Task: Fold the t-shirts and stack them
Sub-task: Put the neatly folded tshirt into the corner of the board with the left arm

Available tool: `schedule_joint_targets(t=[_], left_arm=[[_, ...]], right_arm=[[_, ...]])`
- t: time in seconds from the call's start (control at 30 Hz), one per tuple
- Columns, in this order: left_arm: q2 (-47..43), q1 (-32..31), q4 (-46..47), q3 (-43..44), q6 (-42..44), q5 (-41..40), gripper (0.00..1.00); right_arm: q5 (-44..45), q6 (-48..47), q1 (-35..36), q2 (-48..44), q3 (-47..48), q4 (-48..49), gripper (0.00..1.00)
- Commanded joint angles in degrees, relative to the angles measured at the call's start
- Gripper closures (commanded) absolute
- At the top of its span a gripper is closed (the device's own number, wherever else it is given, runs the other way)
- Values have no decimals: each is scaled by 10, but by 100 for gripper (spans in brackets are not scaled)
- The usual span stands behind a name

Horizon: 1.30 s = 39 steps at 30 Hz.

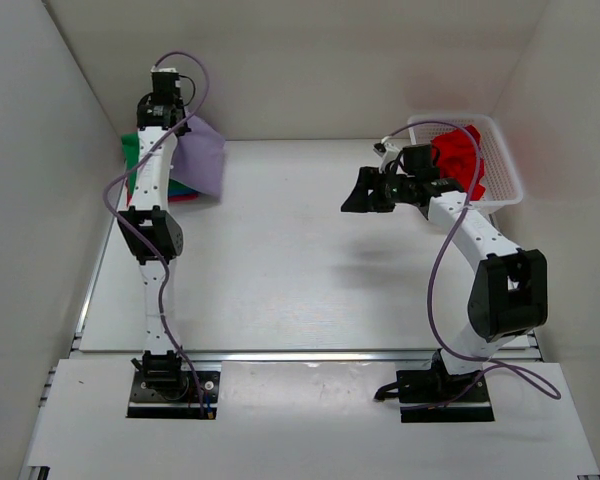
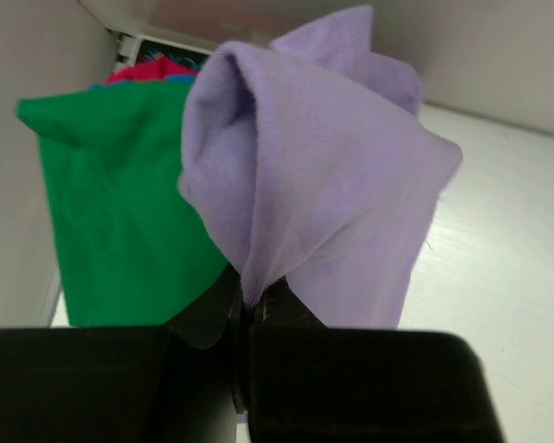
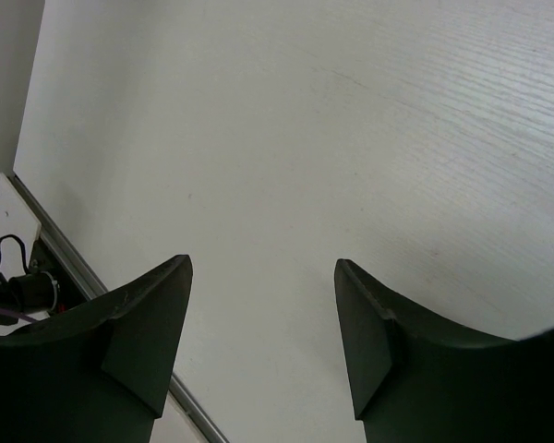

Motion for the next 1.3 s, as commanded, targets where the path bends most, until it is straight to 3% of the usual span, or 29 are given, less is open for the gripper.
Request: schedule_joint_targets(t=[0.0, 0.23, 0.47, 0.53, 0.6, 0.67, 0.8, 0.97, 1.03, 1.07, 1.13, 1.27], left_arm=[[-30, 56, 49, 24, -10, 11, 100], [-16, 115, 64, 32, -32, 29, 100], [54, 147, 56, 49, -62, 47, 97], [75, 147, 65, 55, -63, 56, 87], [87, 148, 67, 54, -60, 70, 53], [93, 145, 71, 49, -59, 75, 37], [84, 141, 71, 49, -61, 57, 25], [19, 156, 75, 54, -61, 41, 17], [-29, 160, 71, 48, -66, 45, 13], [-39, 164, 69, 45, -62, 47, 11], [-89, 168, 64, 18, -59, 50, 5], [-166, 169, 40, -40, -44, 68, 3]], right_arm=[[-6, 8, 9, 7, 25, 23, 39], [14, 4, 24, 30, 55, 0, 40], [29, 2, 38, 36, 68, -20, 40], [37, 6, 41, 36, 72, -24, 40], [39, 4, 46, 36, 74, -28, 40], [41, 7, 44, 38, 74, -33, 40], [57, 7, 53, 38, 80, -38, 39], [90, 1, 64, 29, 81, -52, 31], [106, 1, 69, 17, 76, -59, 4], [112, 6, 69, 15, 71, -61, 1], [127, 8, 67, -7, 55, -56, 1], [161, 19, 59, -58, 1, -34, 0]])
